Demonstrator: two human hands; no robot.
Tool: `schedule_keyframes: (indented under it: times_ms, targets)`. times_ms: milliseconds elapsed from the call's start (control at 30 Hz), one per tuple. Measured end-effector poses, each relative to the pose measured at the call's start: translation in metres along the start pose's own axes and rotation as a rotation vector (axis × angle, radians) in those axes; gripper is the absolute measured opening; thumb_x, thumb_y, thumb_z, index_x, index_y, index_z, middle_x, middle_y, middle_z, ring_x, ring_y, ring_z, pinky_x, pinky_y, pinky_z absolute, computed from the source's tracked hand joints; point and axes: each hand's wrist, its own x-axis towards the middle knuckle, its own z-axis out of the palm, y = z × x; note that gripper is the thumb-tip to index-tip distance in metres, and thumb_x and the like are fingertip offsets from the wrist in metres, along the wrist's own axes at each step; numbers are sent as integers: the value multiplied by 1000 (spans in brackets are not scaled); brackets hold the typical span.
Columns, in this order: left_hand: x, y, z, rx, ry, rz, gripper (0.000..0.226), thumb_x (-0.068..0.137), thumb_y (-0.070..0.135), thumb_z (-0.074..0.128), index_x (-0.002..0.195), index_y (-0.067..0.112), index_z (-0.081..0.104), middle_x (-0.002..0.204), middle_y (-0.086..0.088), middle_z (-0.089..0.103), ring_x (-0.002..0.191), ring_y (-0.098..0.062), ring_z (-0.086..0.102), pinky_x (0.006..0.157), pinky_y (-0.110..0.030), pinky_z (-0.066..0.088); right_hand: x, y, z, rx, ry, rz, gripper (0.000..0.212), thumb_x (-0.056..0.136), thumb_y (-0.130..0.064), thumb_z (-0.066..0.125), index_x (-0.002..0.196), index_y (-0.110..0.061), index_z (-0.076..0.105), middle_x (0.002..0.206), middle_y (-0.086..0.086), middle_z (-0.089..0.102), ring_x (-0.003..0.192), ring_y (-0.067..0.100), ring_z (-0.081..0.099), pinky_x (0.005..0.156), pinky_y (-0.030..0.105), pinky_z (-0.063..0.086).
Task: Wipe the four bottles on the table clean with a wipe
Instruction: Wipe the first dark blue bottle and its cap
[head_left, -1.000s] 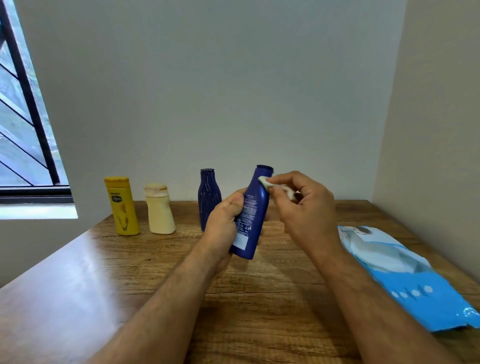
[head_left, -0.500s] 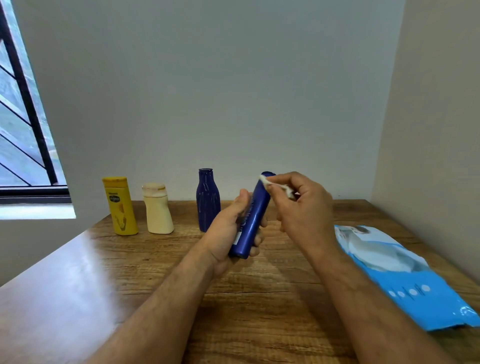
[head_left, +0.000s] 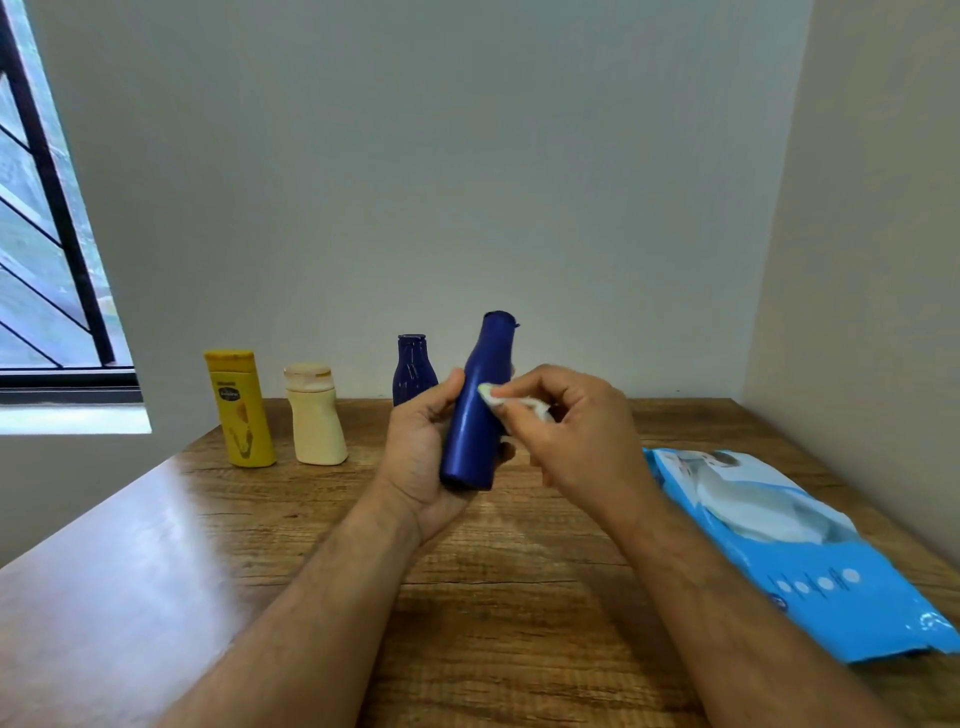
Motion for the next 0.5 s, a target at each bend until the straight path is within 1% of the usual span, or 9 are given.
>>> schedule_keyframes:
  times_ms: [33,100,167,233,300,333,400,433,500]
  targets:
    - [-2,-1,2,37,-12,-3,35,94,34,54,108,9,74,105,-15,72,90,-26,66,96,-43,46,1,2,0,-1,65,2,5,90,-23,70,95,-24,72,87,-11,69,68,-1,66,48,9,46]
    - [-3,-3,4,84,-45,1,33,98,30,48,106,10,73,97,-13,73,82,-23,70,90,-44,50,4,5,0,-10,150,12,5,91,-27,70,96,-27,71,88,-11,69,74,6,68,49,11,48]
    - [-2,-3,7,116,-36,16,34,101,26,42,103,8,71,91,-12,74,78,-21,72,81,-41,57,6,7,-1,-1,141,9,4,89,-27,72,92,-29,75,81,-12,71,68,7,67,47,12,46]
    - [1,-4,6,144,6,40,37,103,24,41,95,6,72,87,-13,74,75,-21,72,70,-35,59,4,8,-3,-39,1,-7,9,85,-22,76,84,-30,78,72,-15,70,56,5,61,45,13,43]
    - [3,-4,5,175,31,76,36,104,26,42,99,6,71,91,-15,75,81,-23,73,73,-36,59,2,7,-4,-165,-179,-36,16,82,-15,76,81,-31,80,70,-13,70,55,5,59,48,13,45]
    - [4,-5,5,187,34,95,35,105,27,41,103,7,70,95,-16,75,85,-24,73,75,-37,59,1,6,-4,-211,-224,-50,17,80,-13,76,80,-30,80,70,-11,71,56,5,59,51,13,46]
    - [5,-6,5,209,43,121,32,106,29,41,109,10,67,95,-13,75,84,-22,73,75,-37,60,2,9,-4,-220,-167,-64,17,79,-12,75,80,-28,80,69,-10,70,55,3,58,50,13,44]
    - [5,-7,6,216,42,125,32,106,30,41,109,11,67,92,-10,75,81,-20,73,73,-36,60,4,11,-3,-203,-89,-68,15,81,-14,75,81,-28,80,69,-9,70,54,3,58,49,13,43]
    - [4,-7,7,225,18,101,35,105,36,42,109,12,67,90,-8,76,77,-19,73,70,-37,61,7,13,-3,-141,79,-75,10,85,-20,75,87,-29,79,75,-10,71,59,3,63,52,16,50]
